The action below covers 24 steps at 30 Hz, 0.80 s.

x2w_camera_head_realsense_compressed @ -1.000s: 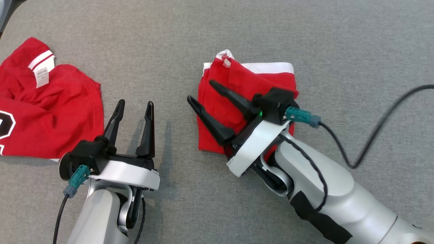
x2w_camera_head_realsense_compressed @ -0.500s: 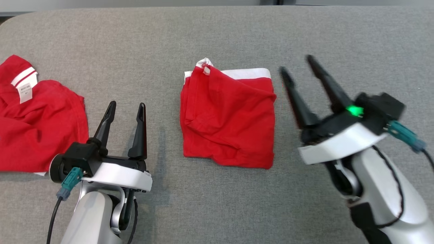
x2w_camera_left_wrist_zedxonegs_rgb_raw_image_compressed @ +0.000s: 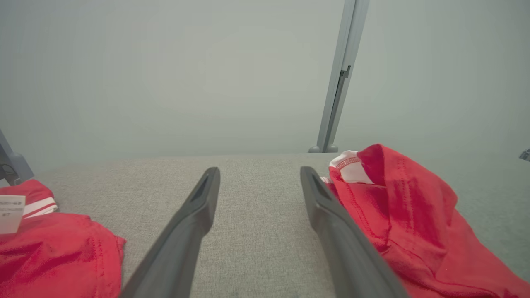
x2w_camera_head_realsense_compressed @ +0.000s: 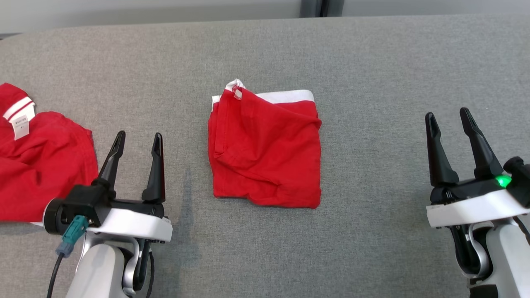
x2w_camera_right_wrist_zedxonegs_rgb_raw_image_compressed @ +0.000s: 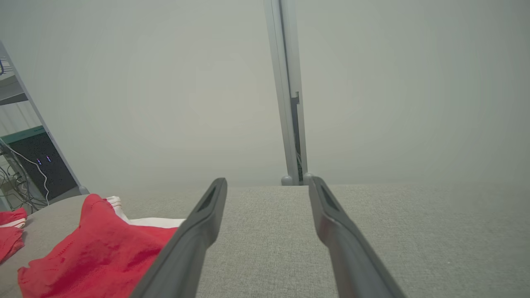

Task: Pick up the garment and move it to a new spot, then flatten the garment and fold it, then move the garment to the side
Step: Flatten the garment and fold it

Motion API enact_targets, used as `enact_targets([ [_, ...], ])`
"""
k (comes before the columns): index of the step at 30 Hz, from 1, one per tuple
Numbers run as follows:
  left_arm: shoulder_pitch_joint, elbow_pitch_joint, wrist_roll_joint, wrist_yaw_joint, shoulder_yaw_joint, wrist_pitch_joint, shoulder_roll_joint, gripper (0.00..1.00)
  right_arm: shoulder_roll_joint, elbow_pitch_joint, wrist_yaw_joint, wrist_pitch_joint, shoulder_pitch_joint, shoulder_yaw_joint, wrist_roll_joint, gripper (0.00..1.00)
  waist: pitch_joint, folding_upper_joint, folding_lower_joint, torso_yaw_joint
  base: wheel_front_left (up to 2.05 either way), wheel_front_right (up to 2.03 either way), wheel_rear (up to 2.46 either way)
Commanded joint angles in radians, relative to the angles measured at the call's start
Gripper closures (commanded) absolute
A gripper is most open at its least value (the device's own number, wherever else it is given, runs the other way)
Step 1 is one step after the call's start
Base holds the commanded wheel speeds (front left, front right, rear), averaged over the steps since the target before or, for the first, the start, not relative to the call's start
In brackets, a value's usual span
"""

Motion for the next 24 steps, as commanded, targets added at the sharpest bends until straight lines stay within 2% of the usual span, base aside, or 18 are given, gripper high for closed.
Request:
enact_targets([
  [1, 0.02, -0.011, 0.011, 0.008, 0.005, -0.001, 0.007, 0.0, -0.001, -0.003, 0.0, 0.0, 0.025, -0.014, -0.009, 0.0, -0.017, 0.0, 0.0, -0.004, 0.0, 0.0, 0.0],
  [11, 0.101, -0.042, 0.018, 0.026, -0.001, 0.004, 0.02, 0.0, 0.008, -0.007, 0.0, 0.01, 0.125, -0.047, -0.027, 0.0, -0.098, 0.0, 0.0, -0.008, 0.0, 0.0, 0.0],
  [24, 0.209, -0.031, 0.006, 0.023, -0.034, 0.039, 0.026, 0.0, 0.031, -0.068, 0.0, 0.081, 0.293, -0.117, -0.058, 0.0, -0.236, 0.0, 0.0, -0.003, 0.0, 0.0, 0.0],
])
